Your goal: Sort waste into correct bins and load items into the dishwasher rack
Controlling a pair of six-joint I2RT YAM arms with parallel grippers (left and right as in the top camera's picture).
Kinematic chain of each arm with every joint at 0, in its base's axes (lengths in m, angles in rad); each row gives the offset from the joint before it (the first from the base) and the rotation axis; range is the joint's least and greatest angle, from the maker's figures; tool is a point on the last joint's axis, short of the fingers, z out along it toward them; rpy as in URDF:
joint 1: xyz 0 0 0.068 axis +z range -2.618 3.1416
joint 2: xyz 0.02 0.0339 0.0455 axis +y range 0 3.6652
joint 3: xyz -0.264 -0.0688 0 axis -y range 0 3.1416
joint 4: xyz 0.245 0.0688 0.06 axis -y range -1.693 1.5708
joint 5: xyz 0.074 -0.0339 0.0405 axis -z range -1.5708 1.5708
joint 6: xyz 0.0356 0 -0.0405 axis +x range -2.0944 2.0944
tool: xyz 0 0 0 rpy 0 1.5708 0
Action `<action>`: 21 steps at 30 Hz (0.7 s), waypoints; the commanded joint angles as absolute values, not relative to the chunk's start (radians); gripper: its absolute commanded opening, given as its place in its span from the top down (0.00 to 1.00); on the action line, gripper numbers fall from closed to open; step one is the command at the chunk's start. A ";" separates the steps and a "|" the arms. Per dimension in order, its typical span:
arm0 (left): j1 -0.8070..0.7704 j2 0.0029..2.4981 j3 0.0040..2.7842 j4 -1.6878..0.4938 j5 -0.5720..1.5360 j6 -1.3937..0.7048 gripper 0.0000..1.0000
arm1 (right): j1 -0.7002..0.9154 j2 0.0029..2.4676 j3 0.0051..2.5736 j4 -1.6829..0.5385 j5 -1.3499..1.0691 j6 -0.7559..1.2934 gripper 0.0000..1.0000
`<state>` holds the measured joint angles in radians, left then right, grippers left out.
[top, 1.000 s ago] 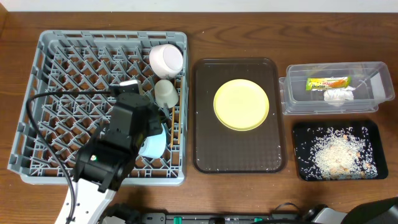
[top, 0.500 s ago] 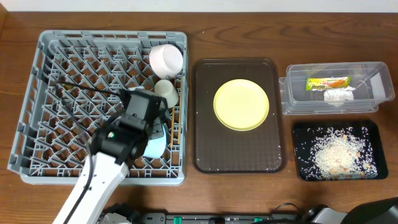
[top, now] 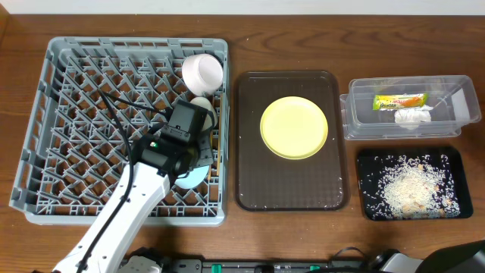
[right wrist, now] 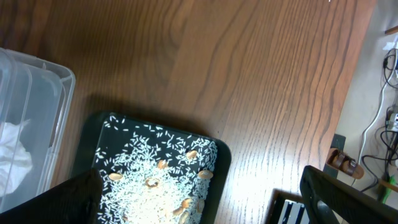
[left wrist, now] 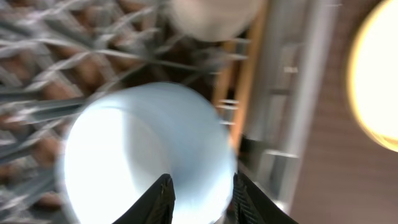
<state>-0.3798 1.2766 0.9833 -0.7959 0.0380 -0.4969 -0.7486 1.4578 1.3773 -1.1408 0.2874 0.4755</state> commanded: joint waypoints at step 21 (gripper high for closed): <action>-0.377 1.131 0.970 -0.826 -0.081 -0.492 0.93 | -0.753 1.451 1.378 -1.142 0.299 0.493 0.01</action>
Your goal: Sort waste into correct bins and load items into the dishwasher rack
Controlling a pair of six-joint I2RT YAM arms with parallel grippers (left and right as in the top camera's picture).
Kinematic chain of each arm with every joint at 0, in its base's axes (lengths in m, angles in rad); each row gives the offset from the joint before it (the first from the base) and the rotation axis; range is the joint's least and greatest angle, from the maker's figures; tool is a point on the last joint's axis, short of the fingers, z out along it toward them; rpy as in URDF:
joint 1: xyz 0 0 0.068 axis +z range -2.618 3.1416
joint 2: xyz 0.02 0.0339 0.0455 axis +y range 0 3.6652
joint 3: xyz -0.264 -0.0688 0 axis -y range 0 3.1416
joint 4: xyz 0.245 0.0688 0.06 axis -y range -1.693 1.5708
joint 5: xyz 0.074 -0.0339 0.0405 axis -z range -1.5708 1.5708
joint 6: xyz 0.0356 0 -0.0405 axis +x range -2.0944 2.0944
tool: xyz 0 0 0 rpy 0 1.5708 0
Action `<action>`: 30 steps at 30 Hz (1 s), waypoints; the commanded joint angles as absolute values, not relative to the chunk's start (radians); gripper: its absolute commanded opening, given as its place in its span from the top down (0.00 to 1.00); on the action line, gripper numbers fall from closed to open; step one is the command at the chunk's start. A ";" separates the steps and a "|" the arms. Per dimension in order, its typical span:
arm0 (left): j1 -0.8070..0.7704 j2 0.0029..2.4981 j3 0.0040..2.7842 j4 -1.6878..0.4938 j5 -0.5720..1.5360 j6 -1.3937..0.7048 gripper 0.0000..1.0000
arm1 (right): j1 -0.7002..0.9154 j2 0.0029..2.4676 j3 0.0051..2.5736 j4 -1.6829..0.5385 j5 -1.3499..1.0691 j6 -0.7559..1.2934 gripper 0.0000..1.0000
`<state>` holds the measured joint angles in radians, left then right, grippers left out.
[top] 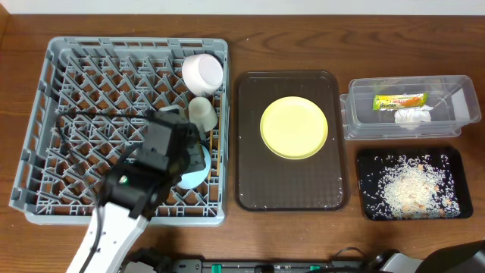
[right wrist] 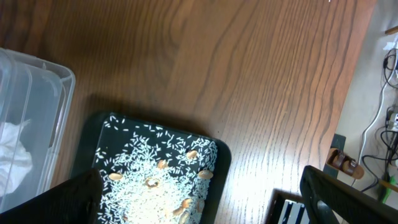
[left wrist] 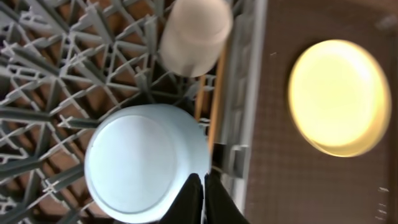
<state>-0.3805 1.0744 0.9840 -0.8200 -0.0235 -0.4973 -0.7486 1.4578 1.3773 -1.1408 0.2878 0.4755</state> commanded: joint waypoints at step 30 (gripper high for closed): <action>-0.436 1.257 1.257 -0.807 0.082 -0.488 0.91 | -0.753 1.451 1.378 -1.141 0.298 0.493 0.01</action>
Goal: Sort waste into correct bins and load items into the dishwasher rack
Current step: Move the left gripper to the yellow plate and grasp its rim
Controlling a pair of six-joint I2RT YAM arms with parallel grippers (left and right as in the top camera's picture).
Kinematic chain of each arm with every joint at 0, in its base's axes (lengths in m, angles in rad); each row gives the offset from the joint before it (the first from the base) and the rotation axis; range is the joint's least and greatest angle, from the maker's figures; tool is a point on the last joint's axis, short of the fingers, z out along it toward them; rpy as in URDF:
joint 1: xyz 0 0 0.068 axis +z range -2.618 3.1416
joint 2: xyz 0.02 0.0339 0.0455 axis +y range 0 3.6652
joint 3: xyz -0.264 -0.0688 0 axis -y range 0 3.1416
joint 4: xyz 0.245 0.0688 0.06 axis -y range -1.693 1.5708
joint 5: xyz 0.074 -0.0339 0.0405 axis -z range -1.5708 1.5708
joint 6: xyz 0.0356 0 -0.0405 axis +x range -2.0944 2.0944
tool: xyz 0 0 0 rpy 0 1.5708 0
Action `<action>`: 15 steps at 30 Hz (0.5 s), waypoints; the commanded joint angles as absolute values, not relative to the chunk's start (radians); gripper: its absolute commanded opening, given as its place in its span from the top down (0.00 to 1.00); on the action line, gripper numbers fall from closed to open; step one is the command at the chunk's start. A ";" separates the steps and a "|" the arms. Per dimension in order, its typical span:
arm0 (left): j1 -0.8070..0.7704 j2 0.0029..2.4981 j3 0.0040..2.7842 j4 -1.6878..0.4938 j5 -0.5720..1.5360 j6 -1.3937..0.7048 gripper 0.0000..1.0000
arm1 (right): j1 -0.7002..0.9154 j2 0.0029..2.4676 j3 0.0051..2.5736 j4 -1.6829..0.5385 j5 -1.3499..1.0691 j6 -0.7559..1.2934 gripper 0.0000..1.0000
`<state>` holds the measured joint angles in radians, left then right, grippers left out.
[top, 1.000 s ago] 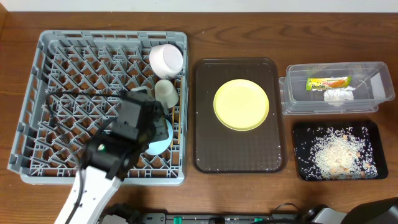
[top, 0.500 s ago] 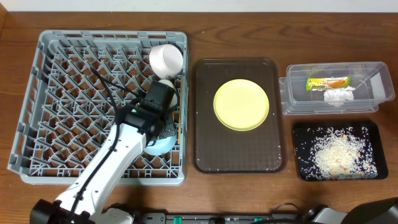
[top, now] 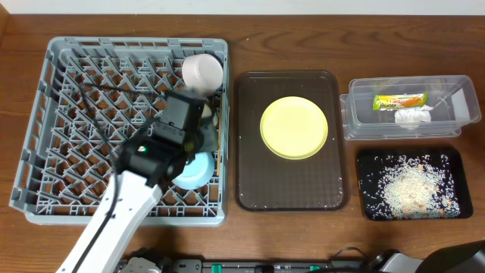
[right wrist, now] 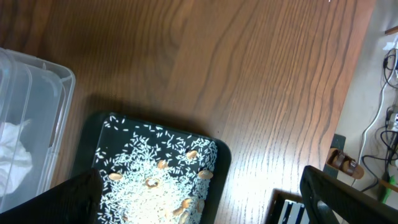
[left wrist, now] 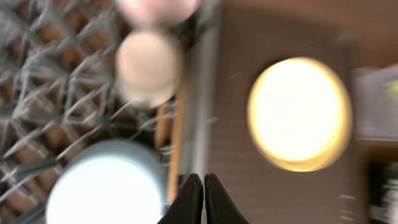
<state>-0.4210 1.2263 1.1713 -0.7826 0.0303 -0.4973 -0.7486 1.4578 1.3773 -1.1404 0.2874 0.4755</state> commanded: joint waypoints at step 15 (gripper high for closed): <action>-0.612 1.872 1.599 -0.934 0.030 -0.408 0.60 | -0.753 1.451 1.378 -1.141 0.298 0.493 0.01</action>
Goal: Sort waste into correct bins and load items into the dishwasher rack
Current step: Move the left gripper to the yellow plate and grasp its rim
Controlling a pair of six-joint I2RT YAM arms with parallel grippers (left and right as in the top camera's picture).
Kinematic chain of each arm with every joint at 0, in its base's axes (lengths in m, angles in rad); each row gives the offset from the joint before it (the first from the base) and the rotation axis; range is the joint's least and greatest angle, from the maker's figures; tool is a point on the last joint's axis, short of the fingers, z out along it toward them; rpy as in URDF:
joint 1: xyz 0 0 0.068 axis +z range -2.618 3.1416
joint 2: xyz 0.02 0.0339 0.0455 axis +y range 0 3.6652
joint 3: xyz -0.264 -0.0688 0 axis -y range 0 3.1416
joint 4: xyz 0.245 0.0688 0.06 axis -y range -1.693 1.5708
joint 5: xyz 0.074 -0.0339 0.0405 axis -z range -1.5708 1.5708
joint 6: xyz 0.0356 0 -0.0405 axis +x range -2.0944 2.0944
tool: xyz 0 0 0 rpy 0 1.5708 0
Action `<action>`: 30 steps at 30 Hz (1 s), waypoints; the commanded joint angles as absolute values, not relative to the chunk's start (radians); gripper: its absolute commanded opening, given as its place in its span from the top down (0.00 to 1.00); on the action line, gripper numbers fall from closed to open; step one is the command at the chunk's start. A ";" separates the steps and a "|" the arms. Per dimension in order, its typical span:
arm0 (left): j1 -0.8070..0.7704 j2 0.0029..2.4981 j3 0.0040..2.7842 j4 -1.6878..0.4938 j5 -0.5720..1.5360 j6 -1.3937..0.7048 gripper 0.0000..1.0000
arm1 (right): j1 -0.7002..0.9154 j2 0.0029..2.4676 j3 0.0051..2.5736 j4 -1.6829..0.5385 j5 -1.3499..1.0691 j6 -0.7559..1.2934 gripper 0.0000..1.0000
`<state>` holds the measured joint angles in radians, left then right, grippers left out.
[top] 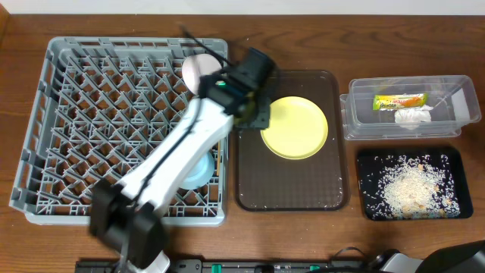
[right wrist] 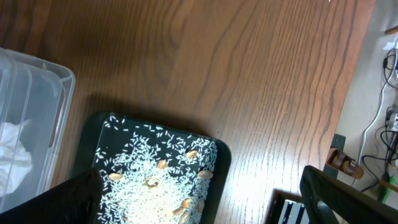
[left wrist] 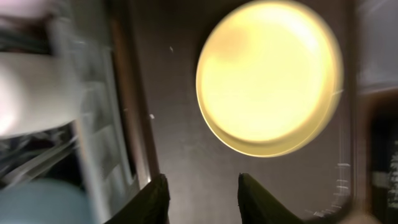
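A yellow plate (top: 295, 127) lies on the brown tray (top: 292, 182). My left gripper (top: 256, 115) hangs over the tray's left part, just beside the plate's left edge. In the left wrist view the left gripper (left wrist: 202, 202) is open and empty above bare tray (left wrist: 180, 137), with the plate (left wrist: 270, 74) ahead of it. A light blue bowl (top: 200, 170) sits upside down in the grey dish rack (top: 91, 114). A white cup (top: 195, 68) stands at the rack's far right corner. My right gripper (right wrist: 199, 208) is open and empty near the black tray of rice (right wrist: 155, 177).
A clear bin (top: 409, 110) at the far right holds a green-orange wrapper (top: 400, 100) and a crumpled tissue (top: 413, 117). In front of it lies the black tray with rice and scraps (top: 409, 186). My left arm stretches diagonally over the rack's right side.
My left gripper was shut over the rack's right edge, near the blue bowl. Now it is open over the tray, next to the yellow plate. The right arm has not moved.
My left gripper's fingers stood apart at the blue bowl's rim in the rack. Then they were shut, with the bowl resting upside down in the rack. After that the gripper was at the rack's right edge, and now it is open over the tray.
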<state>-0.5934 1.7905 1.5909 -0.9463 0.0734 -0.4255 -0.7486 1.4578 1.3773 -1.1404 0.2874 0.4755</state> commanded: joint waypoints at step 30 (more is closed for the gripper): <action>-0.656 2.172 1.573 -0.709 -0.004 -0.419 0.85 | -0.753 1.451 1.378 -1.141 0.298 0.493 0.01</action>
